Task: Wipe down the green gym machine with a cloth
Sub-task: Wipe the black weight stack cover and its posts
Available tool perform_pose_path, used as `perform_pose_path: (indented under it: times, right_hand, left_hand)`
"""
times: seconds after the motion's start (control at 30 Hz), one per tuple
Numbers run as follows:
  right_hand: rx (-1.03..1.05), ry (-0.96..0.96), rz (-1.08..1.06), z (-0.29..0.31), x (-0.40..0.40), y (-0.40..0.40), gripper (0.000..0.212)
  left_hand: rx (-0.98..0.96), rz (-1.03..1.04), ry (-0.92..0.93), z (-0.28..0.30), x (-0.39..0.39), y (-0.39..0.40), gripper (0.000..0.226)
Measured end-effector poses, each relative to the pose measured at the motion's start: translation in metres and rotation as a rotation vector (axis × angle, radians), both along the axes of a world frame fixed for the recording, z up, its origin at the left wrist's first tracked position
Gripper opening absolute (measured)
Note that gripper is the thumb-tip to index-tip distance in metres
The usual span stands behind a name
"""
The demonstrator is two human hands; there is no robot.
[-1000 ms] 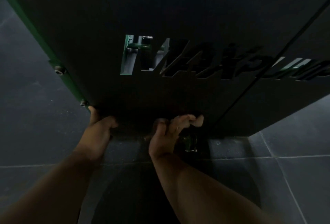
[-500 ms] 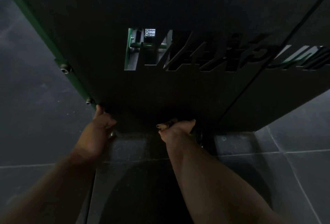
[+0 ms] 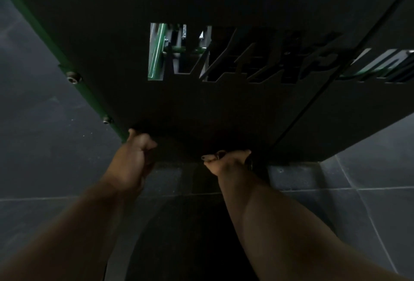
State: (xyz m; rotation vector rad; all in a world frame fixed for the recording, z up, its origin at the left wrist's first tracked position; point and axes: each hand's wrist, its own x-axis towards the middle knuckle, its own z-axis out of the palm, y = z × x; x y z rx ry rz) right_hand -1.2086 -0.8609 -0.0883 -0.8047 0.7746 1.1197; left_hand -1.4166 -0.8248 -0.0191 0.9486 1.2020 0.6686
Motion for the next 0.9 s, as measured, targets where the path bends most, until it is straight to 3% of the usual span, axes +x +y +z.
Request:
perform_pose_path:
  times: [0.1, 0.17, 0.23, 0.3, 0.37, 0.43, 0.47, 0.5, 0.6, 0.67, 0.73, 0.8, 0.9]
  right_hand:
    - [-0.101, -0.092, -0.072, 0.016, 0.010, 0.011, 0.069]
    - [-0.180, -0.224, -0.138, 0.027, 0.014, 0.023, 0.085]
    - [-0.271, -0.433, -0.229, 0.039, 0.013, 0.033, 0.105]
    - [-0.291, -0.705, -0.183, 0.059, -0.005, 0.033, 0.101]
    - [-0.198, -1.164, -0.096, 0.072, -0.038, 0.016, 0.092]
    - [-0.033, -1.795, 0.173, 0.081, -0.070, -0.008, 0.084]
    - [-0.022, -1.984, 0.335, 0.077, -0.075, -0.014, 0.083]
    - [-0.061, -2.034, 0.464, 0.078, -0.077, -0.015, 0.083]
    - [-0.163, -1.913, 0.499, 0.075, -0.076, -0.005, 0.079]
    - [-0.276, -1.705, 0.449, 0.063, -0.071, -0.006, 0.075]
    - [-0.414, -1.454, 0.472, 0.046, -0.061, -0.009, 0.073]
    - [-0.391, -1.348, 0.460, 0.036, -0.054, -0.011, 0.078]
    - [-0.272, -1.316, 0.304, 0.047, -0.053, 0.000, 0.091]
  left_hand:
    - [-0.048, -0.004, 0.003, 0.004, 0.002, 0.000, 0.084]
    - [-0.080, -0.022, 0.000, 0.010, 0.004, 0.000, 0.103]
    - [-0.088, -0.049, -0.035, 0.011, 0.009, -0.001, 0.103]
    - [-0.097, -0.035, -0.070, 0.013, 0.016, -0.003, 0.103]
    - [-0.118, 0.011, -0.155, 0.013, 0.022, -0.002, 0.087]
    - [-0.136, 0.023, -0.169, 0.013, 0.023, -0.002, 0.081]
    - [-0.132, 0.002, -0.150, 0.014, 0.021, 0.000, 0.081]
    - [-0.130, -0.006, -0.129, 0.016, 0.019, 0.001, 0.080]
    - [-0.142, -0.018, -0.152, 0.014, 0.015, 0.004, 0.055]
    - [-0.160, 0.005, -0.181, 0.011, 0.016, 0.003, 0.051]
    - [-0.120, 0.074, -0.152, 0.006, 0.014, 0.004, 0.073]
    - [-0.098, 0.069, -0.123, 0.004, 0.014, 0.005, 0.085]
    - [-0.075, 0.035, -0.085, 0.004, 0.017, 0.002, 0.067]
